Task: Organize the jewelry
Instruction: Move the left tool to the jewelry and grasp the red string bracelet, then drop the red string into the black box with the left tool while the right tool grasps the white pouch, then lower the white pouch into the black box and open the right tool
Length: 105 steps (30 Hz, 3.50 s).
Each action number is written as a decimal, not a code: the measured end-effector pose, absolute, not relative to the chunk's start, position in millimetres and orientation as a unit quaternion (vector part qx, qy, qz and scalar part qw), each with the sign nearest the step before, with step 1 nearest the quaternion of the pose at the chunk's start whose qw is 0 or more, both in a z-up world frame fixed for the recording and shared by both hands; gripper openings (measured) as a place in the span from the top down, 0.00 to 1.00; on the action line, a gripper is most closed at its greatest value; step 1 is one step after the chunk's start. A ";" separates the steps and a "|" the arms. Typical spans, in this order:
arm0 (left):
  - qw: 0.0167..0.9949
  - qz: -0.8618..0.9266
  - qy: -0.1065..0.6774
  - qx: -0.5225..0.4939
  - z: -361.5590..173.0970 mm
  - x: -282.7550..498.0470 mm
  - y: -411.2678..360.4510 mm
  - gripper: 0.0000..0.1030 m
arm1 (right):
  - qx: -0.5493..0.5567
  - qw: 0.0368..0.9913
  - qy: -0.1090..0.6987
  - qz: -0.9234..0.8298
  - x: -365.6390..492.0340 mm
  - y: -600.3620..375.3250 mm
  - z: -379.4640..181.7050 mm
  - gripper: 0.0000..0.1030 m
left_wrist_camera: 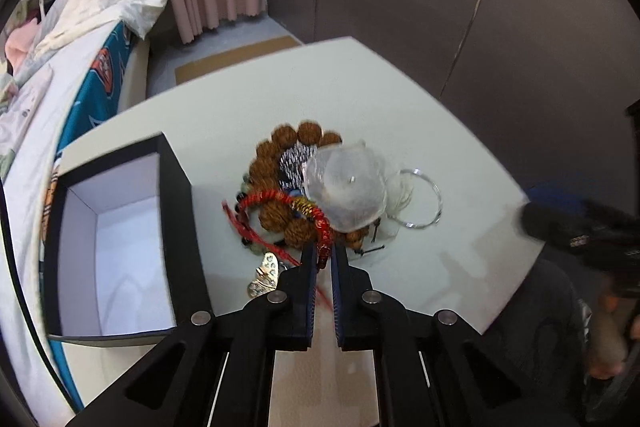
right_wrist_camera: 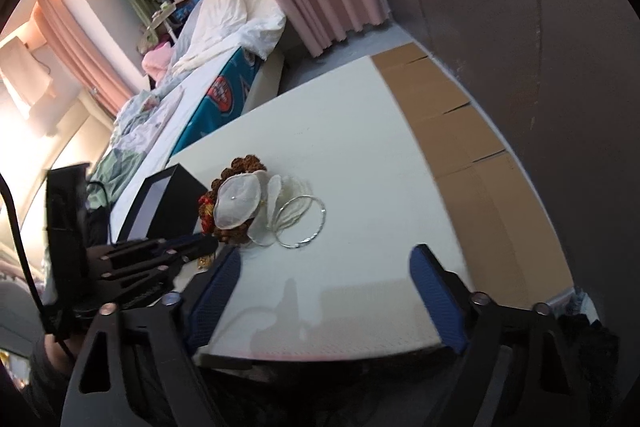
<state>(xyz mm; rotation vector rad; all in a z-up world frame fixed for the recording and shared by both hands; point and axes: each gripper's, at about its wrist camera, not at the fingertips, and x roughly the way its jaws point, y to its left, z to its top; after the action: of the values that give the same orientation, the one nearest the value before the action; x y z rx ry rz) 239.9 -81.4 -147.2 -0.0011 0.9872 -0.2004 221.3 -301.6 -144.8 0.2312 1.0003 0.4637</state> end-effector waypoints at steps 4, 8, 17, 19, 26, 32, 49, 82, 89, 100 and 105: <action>0.887 -0.084 0.454 -0.009 -126.5 235.6 -73.1 0.93 | 0.133 0.822 0.490 0.257 232.4 -285.0 -152.5 0.34; 0.895 -0.073 0.439 -0.015 -108.3 230.0 -64.3 0.93 | 0.158 0.806 0.495 0.283 244.9 -270.3 -156.2 0.37; 0.910 -0.047 0.412 -0.026 -77.3 215.2 -40.9 0.93 | 0.144 0.798 0.513 0.283 273.5 -227.8 -166.4 0.37; 0.911 -0.041 0.409 -0.029 -74.3 211.5 -34.5 0.93 | 0.130 0.798 0.518 0.281 276.8 -218.2 -168.3 0.38; 0.919 -0.018 0.391 -0.046 -60.9 195.6 -8.7 0.93 | 0.085 0.800 0.526 0.274 279.0 -200.1 -169.5 0.86; 0.922 -0.011 0.381 -0.067 -58.1 188.6 6.7 0.93 | 0.091 0.811 0.509 0.273 274.4 -213.8 -148.4 0.97; 0.925 -0.026 0.359 -0.118 -45.6 194.6 42.6 0.93 | 0.069 0.848 0.419 0.316 263.5 -176.5 -31.0 0.97; 0.929 0.073 0.339 -0.128 -25.7 151.2 104.2 0.20 | 0.074 0.807 0.473 0.346 252.6 -113.9 -61.4 0.31; 0.930 0.048 0.345 -0.119 -26.5 163.5 77.4 0.17 | 0.086 0.823 0.474 0.301 253.0 -159.1 -62.2 0.31; 0.922 -0.010 0.377 -0.087 -44.5 185.2 9.6 0.17 | 0.108 0.833 0.477 0.257 247.9 -226.2 -77.0 0.31; 0.921 -0.023 0.383 -0.072 -47.2 192.6 -16.3 0.17 | 0.118 0.832 0.480 0.250 246.6 -248.5 -85.9 0.31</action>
<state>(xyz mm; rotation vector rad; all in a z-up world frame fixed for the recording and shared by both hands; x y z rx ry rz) 192.6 -16.3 -47.2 -0.1485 0.7874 -0.0470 246.6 -248.5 -85.9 0.2506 1.0182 0.5295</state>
